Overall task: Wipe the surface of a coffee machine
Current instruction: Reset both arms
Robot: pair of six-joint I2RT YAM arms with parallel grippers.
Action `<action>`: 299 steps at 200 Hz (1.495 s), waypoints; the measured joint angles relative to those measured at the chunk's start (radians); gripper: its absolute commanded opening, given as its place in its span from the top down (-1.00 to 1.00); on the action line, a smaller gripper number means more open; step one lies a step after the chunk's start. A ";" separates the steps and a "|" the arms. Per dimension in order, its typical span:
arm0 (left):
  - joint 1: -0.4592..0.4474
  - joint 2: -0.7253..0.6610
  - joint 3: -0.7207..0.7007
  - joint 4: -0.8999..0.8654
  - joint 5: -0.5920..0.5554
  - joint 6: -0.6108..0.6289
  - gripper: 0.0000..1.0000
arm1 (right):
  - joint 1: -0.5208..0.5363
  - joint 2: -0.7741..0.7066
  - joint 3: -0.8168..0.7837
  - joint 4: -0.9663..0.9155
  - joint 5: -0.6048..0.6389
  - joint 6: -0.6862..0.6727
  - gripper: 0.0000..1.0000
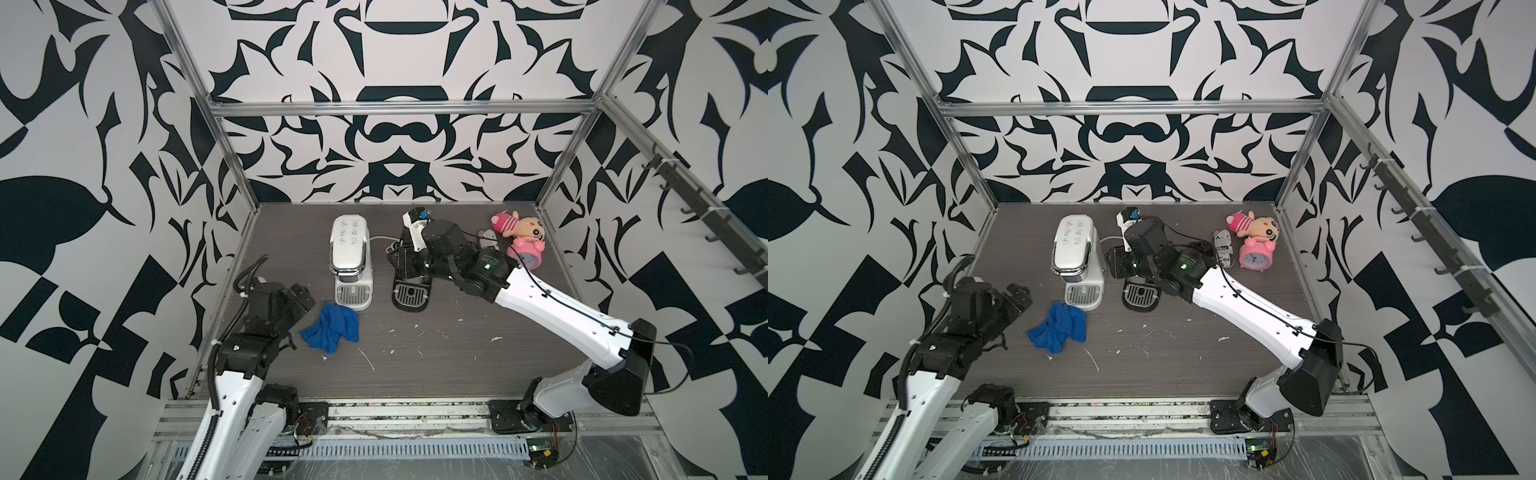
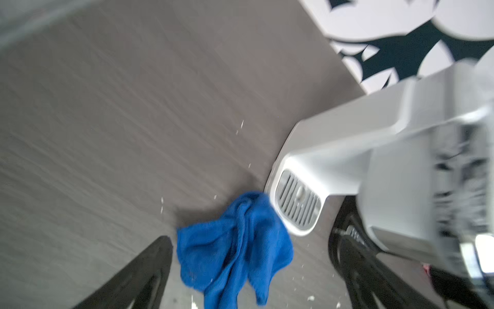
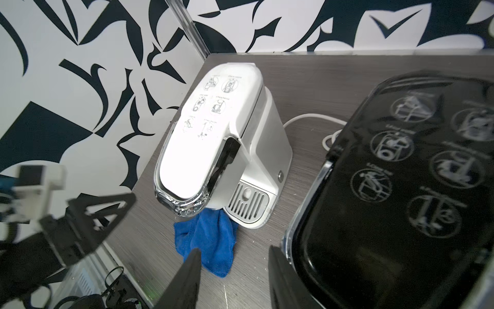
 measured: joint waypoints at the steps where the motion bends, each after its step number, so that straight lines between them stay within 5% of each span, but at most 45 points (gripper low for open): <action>1: 0.003 0.002 0.004 0.003 -0.001 0.003 -0.99 | -0.001 -0.001 0.002 -0.002 0.002 -0.002 0.06; 20: 0.087 0.082 0.058 0.101 -0.034 0.090 -0.99 | -0.081 -0.064 0.026 -0.034 0.030 -0.033 0.03; 41: 0.175 0.186 0.005 0.286 -0.085 0.148 -0.99 | -0.328 -0.172 -0.029 -0.002 0.044 -0.055 0.02; 63: 0.208 0.265 -0.164 0.528 -0.160 0.210 -0.99 | -0.650 -0.247 -0.277 0.145 0.120 -0.068 -0.04; 83: 0.208 0.307 -0.332 0.726 -0.209 0.280 -0.99 | -0.784 -0.224 -0.555 0.296 0.193 -0.118 -0.13; 132: 0.209 0.438 -0.638 1.291 -0.203 0.435 -0.99 | -0.797 -0.035 -1.166 0.941 0.166 -0.353 -0.24; 151: 0.212 0.579 -0.634 1.457 -0.137 0.506 -0.99 | -0.797 0.094 -1.225 1.280 0.126 -0.407 -0.29; 186: 0.220 0.904 -0.533 1.744 0.008 0.586 -0.99 | -0.797 0.110 -1.249 1.454 0.164 -0.427 -0.41; 192: 0.220 0.914 -0.535 1.749 0.016 0.590 -0.99 | -0.797 0.110 -1.243 1.460 0.171 -0.427 -0.40; 197: 0.220 0.909 -0.540 1.747 0.017 0.591 -0.99 | -0.797 0.110 -1.238 1.465 0.176 -0.426 -0.89; 201: 0.220 0.897 -0.544 1.744 0.013 0.586 -0.99 | -0.797 0.110 -1.235 1.472 0.181 -0.427 -0.99; 299: 0.224 0.883 -0.414 1.625 0.034 0.603 -0.99 | -0.796 0.111 -1.231 1.506 0.210 -0.427 -1.00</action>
